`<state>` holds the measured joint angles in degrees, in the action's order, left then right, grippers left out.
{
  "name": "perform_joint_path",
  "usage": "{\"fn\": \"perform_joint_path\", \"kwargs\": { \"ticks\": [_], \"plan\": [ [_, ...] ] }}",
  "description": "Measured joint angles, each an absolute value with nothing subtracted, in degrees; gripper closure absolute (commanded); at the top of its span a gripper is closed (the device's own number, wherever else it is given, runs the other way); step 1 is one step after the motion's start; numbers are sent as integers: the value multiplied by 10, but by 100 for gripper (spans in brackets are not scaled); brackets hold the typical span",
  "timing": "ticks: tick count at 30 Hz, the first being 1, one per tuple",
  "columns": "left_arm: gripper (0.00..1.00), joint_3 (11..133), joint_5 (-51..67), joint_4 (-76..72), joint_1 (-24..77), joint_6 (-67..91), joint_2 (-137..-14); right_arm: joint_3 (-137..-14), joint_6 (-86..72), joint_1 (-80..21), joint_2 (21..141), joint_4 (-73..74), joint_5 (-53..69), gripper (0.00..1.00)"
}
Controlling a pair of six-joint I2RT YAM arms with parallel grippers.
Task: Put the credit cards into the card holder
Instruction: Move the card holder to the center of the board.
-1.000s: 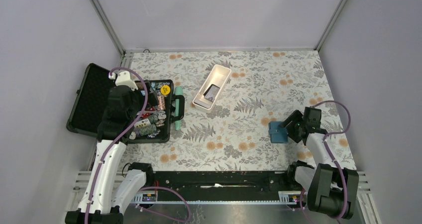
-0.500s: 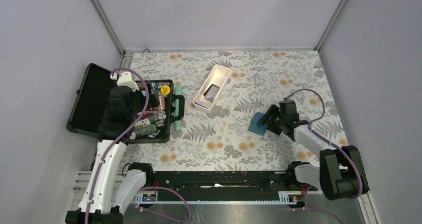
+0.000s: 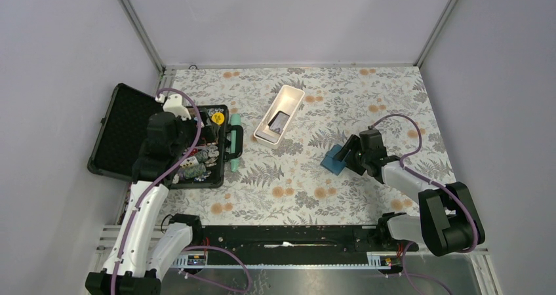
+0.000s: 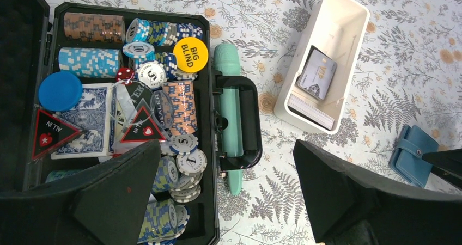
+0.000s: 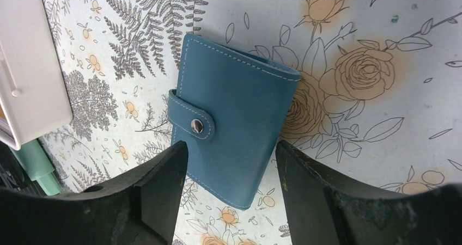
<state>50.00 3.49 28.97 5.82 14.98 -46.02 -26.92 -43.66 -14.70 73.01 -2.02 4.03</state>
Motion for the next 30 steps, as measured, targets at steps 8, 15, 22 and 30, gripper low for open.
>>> {"fn": "perform_joint_path", "kwargs": {
  "ticks": [8,15,22,30],
  "plan": [
    [1,500,43,289,60,150,-460,-254,-446,-147,714,-25,15,37],
    [1,500,48,289,66,150,-460,-249,-451,-147,719,-37,12,44],
    [1,500,55,288,71,150,-460,-249,-454,-151,739,-69,20,56],
    [1,499,65,286,105,187,-449,-247,-464,-160,755,-75,22,96]
  ]
}}
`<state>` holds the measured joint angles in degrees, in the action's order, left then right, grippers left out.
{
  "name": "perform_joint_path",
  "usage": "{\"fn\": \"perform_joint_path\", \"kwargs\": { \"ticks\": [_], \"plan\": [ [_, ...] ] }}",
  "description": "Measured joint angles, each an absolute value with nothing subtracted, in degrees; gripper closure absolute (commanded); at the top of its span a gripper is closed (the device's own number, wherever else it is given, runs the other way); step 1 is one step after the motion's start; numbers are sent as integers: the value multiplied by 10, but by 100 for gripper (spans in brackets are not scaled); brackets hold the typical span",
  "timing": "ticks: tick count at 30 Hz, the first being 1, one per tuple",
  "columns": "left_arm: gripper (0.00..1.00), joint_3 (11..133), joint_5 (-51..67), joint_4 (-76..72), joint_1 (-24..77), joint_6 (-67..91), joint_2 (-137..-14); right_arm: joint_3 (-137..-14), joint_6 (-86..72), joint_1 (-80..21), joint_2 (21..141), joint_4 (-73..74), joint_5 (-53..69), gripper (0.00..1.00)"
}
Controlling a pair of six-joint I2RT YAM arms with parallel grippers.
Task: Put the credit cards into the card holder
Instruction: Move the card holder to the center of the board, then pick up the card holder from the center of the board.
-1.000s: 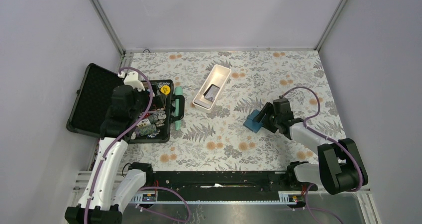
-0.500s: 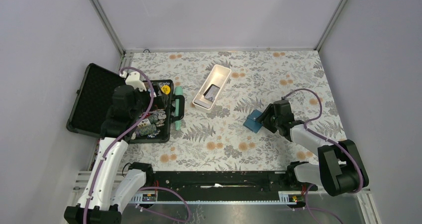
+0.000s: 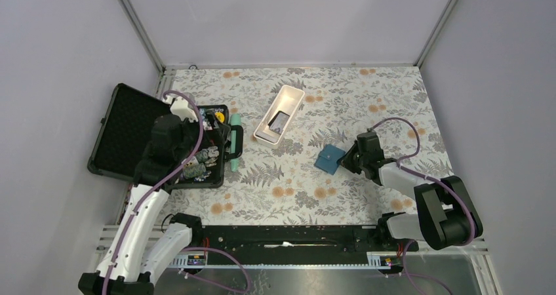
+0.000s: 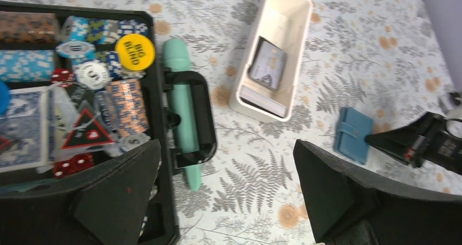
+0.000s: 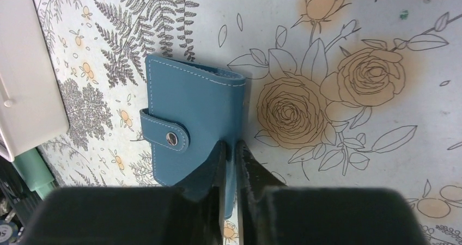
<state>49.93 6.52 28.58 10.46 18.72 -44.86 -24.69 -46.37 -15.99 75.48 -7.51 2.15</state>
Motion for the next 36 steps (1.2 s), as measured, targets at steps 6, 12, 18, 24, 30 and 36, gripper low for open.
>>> {"fn": "perform_joint_path", "kwargs": {
  "ticks": [6,12,18,24,30,36],
  "plan": [
    [1,466,67,246,173,242,-437,-247,-464,-167,760,-83,27,100],
    [1,442,63,206,279,294,-485,-224,-466,-179,728,-88,50,100],
    [1,434,84,133,344,348,-538,-191,-470,-182,650,-107,81,100],
    [1,424,120,56,362,405,-573,-168,-479,-183,632,-154,118,100],
    [1,415,139,2,367,437,-581,-167,-479,-183,589,-183,145,100],
    [1,413,159,-39,368,456,-591,-160,-494,-183,519,-214,173,100]
  ]
}}
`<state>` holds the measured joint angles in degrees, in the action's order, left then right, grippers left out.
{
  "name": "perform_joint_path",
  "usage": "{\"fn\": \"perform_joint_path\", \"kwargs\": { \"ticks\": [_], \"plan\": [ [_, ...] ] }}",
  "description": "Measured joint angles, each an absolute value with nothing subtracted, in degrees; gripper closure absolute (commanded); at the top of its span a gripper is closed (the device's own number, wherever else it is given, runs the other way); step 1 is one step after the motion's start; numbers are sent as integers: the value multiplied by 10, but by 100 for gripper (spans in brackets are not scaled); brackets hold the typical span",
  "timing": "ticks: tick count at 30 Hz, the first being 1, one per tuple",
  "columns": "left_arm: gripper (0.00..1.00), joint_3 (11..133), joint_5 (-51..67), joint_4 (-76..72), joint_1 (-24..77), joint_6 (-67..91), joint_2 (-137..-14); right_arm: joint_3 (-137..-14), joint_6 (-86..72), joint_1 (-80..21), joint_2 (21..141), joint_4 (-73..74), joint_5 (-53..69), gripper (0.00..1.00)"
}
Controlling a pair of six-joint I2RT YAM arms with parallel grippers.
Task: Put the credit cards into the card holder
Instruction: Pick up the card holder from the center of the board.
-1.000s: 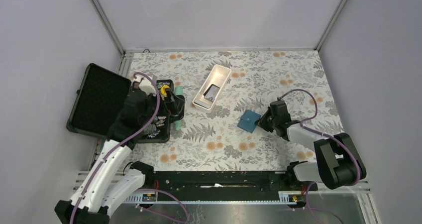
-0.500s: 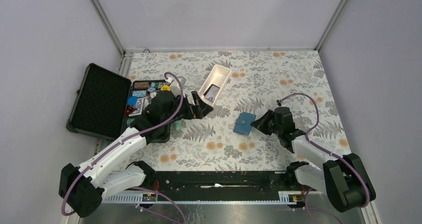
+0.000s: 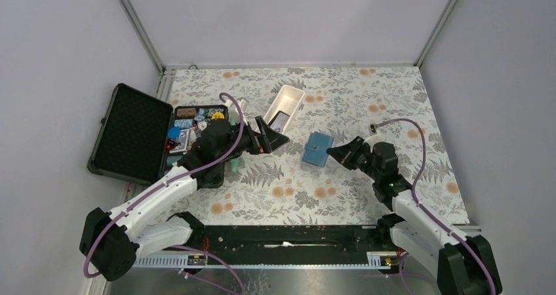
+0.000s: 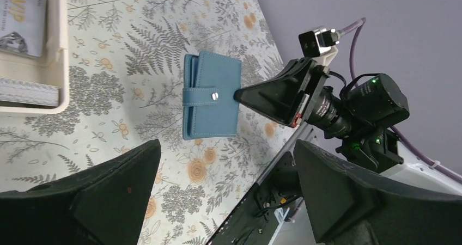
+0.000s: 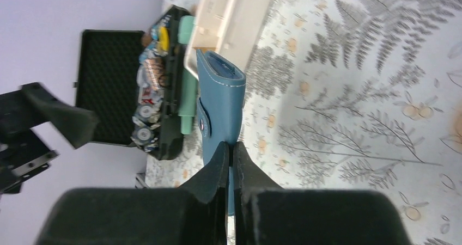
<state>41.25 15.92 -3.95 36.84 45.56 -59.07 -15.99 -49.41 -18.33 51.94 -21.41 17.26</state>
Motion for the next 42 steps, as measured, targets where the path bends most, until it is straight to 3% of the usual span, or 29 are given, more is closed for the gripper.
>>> {"fn": "perform_joint_path", "kwargs": {
  "ticks": [8,24,26,31,36,40,42],
  "plan": [
    [1,408,198,-101,380,489,-612,-161,-504,-183,420,-240,201,100],
    [2,436,204,-117,439,502,-669,-185,-531,-183,406,-326,277,100],
    [10,444,204,-117,446,502,-678,-185,-535,-183,405,-334,282,100],
    [53,456,208,-118,457,508,-696,-185,-537,-183,404,-338,290,100],
    [56,473,220,-122,459,511,-719,-185,-537,-183,399,-338,296,100],
    [84,479,233,-131,460,519,-733,-185,-536,-183,395,-338,297,100],
    [95,479,240,-137,461,524,-736,-185,-534,-183,396,-336,296,82]
  ]
}}
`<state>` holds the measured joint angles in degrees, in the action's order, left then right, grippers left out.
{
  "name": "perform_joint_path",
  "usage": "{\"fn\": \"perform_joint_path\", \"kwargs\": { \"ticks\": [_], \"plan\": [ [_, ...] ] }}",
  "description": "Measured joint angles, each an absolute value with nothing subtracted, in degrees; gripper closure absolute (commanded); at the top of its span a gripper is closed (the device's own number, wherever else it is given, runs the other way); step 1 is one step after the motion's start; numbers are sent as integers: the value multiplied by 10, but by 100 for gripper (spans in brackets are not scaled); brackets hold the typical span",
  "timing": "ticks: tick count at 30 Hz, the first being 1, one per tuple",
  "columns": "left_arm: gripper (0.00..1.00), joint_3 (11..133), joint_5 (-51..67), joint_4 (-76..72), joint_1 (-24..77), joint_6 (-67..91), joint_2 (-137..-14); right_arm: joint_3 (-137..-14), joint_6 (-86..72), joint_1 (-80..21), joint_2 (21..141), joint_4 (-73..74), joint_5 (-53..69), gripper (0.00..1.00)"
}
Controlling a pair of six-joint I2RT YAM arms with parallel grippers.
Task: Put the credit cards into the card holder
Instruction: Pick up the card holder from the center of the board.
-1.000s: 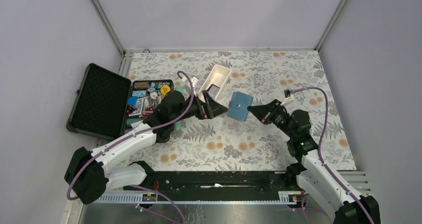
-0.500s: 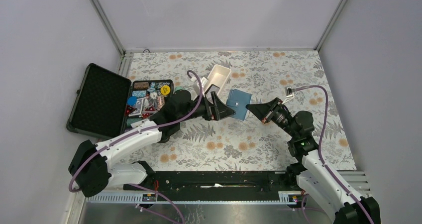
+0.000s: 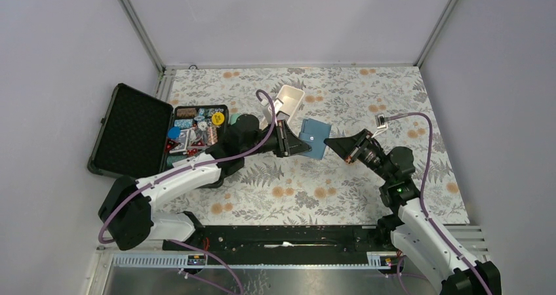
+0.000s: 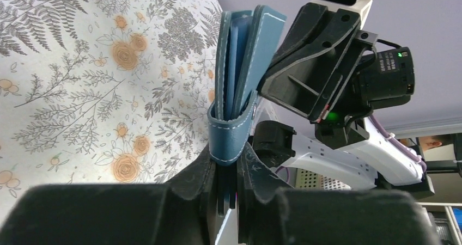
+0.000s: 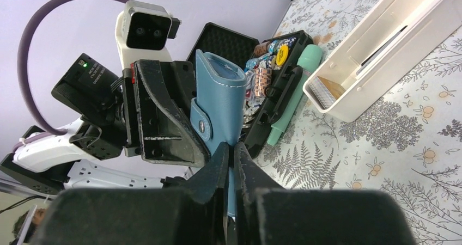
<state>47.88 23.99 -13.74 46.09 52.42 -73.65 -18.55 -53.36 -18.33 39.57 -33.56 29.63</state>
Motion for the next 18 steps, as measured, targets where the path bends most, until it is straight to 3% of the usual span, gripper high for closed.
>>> {"fn": "perform_joint_path", "kwargs": {
  "ticks": [3,7,12,18],
  "plan": [
    [100,479,248,-142,461,524,-737,-187,-532,-183,398,-328,292,48],
    [100,478,252,-147,462,516,-735,-203,-529,-183,400,-303,287,19],
    [100,453,261,-176,462,499,-699,-224,-532,-183,399,-297,281,11],
    [100,425,298,-248,450,495,-636,-229,-568,-183,419,-376,330,13]
  ]
}}
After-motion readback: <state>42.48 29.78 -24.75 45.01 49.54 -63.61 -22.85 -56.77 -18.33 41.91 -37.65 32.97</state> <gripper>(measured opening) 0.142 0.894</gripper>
